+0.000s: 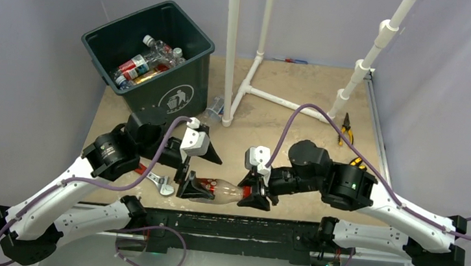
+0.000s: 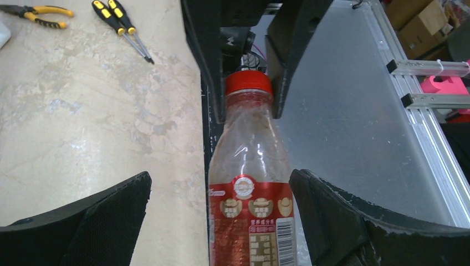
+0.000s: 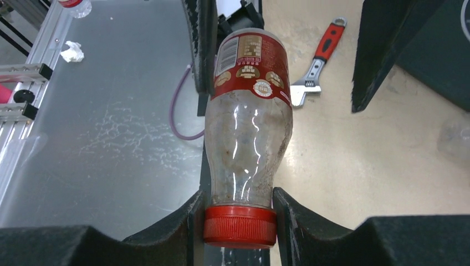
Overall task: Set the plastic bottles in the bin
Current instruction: Pick up the plastic bottle at the center of the board.
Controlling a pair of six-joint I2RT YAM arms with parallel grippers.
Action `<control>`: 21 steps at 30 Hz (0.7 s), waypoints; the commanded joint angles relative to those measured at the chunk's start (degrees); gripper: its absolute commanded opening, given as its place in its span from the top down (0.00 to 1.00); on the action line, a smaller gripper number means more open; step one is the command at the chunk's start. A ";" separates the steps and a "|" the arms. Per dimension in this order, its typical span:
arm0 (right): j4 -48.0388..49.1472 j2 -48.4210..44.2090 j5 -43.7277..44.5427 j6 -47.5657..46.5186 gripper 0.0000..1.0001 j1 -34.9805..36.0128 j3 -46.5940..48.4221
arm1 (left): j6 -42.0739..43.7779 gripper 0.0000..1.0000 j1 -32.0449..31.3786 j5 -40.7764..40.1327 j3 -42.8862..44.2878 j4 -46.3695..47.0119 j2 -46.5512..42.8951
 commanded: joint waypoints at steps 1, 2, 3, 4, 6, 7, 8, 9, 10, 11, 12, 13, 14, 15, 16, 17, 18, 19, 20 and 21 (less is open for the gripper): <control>4.39 1.98 0.23 -3.83 1.00 0.02 3.14 | -0.58 0.01 -0.73 4.31 -2.35 3.00 -1.22; 4.27 2.74 0.38 -4.00 1.00 0.02 3.62 | -0.71 0.01 -0.84 4.28 -2.82 3.11 -1.60; 4.04 3.49 0.50 -4.16 1.00 0.02 4.20 | -0.81 0.01 -0.89 4.20 -3.26 3.12 -2.06; 3.65 4.20 0.91 -4.22 1.00 0.02 4.75 | -0.94 0.01 -0.89 3.92 -3.62 3.04 -2.45; 2.53 5.32 1.82 -4.46 1.00 0.02 6.10 | -0.99 0.02 -0.90 3.12 -4.48 2.57 -3.51; 1.98 5.66 2.22 -4.55 1.00 0.02 6.76 | -0.99 0.03 -0.90 2.79 -4.85 2.35 -4.01; 1.45 5.90 2.73 -4.58 1.00 0.02 7.52 | -1.07 0.04 -0.90 2.30 -5.12 1.98 -4.35; 0.95 6.04 3.15 -4.58 1.00 0.02 8.21 | -1.08 0.06 -0.90 1.76 -5.16 1.34 -4.50; 0.62 6.02 3.52 -4.58 1.00 0.02 8.87 | -1.13 0.09 -0.90 1.55 -5.29 0.86 -4.70; 0.35 5.93 3.93 -4.58 1.00 0.02 9.36 | -1.27 0.12 -0.90 1.52 -5.48 0.64 -4.96; 0.15 5.83 4.39 -4.65 1.00 0.02 9.82 | -1.45 0.15 -0.90 1.39 -5.71 0.61 -5.18; -0.05 5.81 4.97 -4.67 1.00 0.02 10.17 | -1.51 0.18 -0.90 1.23 -5.89 0.46 -5.36; -0.27 5.87 5.27 -4.81 1.00 0.02 10.46 | -1.59 0.19 -0.90 0.94 -5.99 0.42 -5.51; -0.49 6.00 5.57 -4.92 1.00 0.02 10.88 | -1.73 0.20 -0.90 0.68 -6.28 0.49 -5.55; -0.72 6.24 5.74 -5.01 1.00 0.02 11.28 | -1.95 0.20 -0.90 0.56 -6.49 0.55 -5.57; -0.97 6.54 5.86 -5.09 1.00 0.02 11.66 | -2.18 0.20 -0.90 0.59 -6.66 0.65 -5.49; -1.11 6.84 6.11 -5.17 1.00 0.02 12.07 | -2.30 0.21 -0.91 0.67 -6.76 0.75 -5.41; -1.19 7.01 6.50 -5.26 1.00 0.02 12.31 | -2.40 0.24 -0.91 0.72 -6.81 0.83 -5.40; -1.35 7.26 6.78 -5.35 1.00 0.02 12.60 | -2.41 0.29 -0.90 0.65 -6.67 0.79 -5.25; -1.61 7.37 6.96 -5.50 1.00 0.02 12.93 | -2.48 0.35 -0.90 0.64 -6.47 0.67 -4.99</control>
